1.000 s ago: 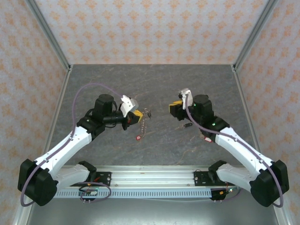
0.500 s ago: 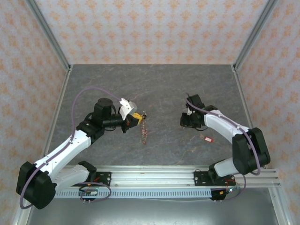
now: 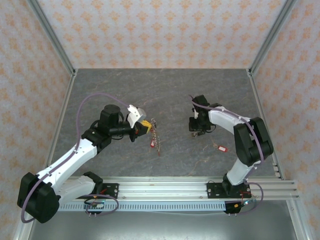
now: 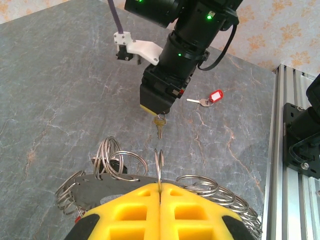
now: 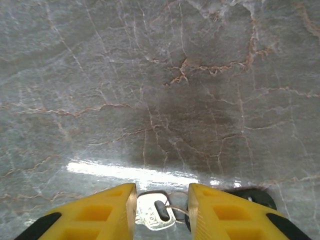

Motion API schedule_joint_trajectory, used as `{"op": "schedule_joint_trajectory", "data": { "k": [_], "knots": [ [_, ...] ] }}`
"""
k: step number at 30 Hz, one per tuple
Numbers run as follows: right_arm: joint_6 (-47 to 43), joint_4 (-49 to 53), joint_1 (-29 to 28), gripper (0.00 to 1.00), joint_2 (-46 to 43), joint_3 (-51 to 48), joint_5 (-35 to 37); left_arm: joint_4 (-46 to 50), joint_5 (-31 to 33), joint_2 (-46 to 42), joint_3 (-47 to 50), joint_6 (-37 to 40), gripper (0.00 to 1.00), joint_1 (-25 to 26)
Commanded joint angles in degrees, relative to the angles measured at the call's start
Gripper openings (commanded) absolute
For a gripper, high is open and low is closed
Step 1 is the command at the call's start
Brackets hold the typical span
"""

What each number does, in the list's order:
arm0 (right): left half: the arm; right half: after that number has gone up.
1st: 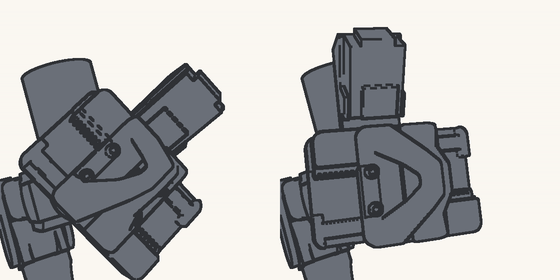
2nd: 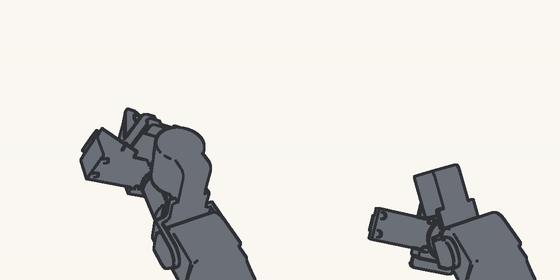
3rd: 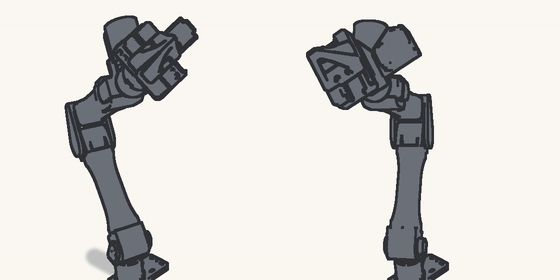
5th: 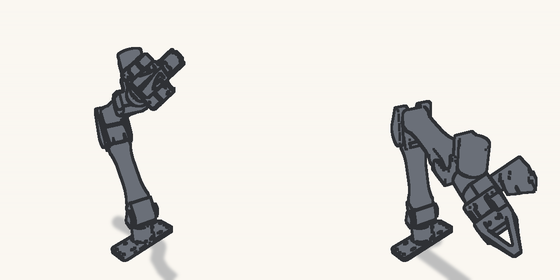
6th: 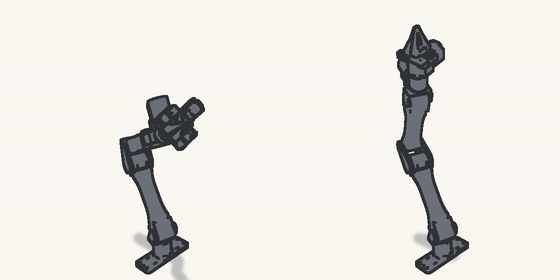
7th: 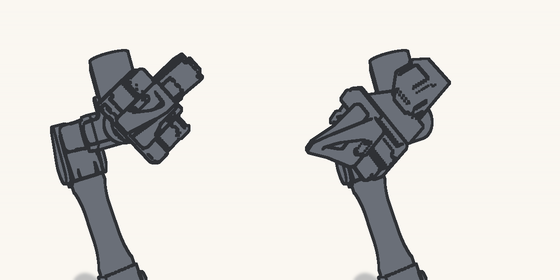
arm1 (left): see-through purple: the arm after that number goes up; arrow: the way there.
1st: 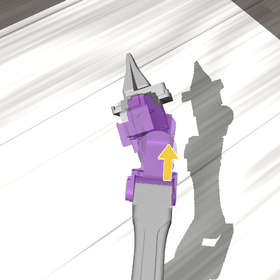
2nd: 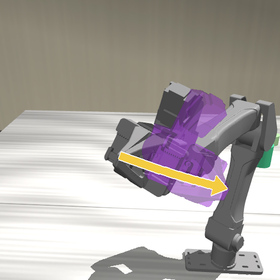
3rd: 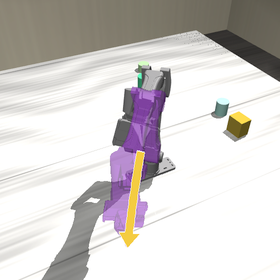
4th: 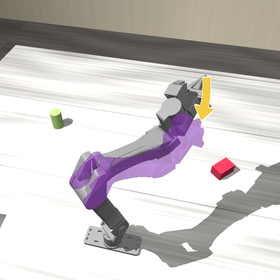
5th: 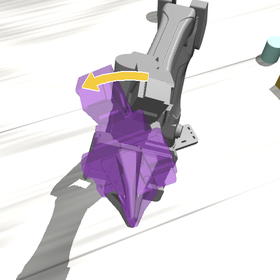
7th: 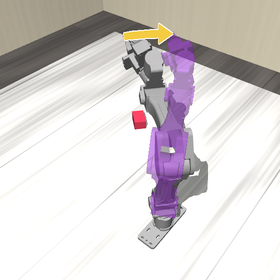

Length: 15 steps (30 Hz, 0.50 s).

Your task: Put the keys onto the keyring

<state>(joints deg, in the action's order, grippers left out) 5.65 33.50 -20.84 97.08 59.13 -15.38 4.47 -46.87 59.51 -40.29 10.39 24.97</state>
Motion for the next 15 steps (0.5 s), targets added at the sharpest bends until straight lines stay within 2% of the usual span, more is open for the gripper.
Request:
{"op": "schedule_joint_trajectory", "data": {
  "k": [1, 7, 15],
  "knots": [
    [-2.08, 3.28, 0.88, 0.32, 1.07, 1.73, 0.78, -1.32, -0.09, -1.19, -1.27, 0.7, 0.0, -0.47],
    [-3.2, 4.91, 1.51, 0.31, 1.75, 1.4, -0.97, -0.5, -0.22, -0.97, -1.71, 1.14, 0.0, -0.49],
    [-3.33, 6.67, 1.57, 0.24, -0.33, -0.32, -5.03, 0.8, -0.87, -0.45, -2.58, 1.91, 0.0, -0.52]
  ]
}}
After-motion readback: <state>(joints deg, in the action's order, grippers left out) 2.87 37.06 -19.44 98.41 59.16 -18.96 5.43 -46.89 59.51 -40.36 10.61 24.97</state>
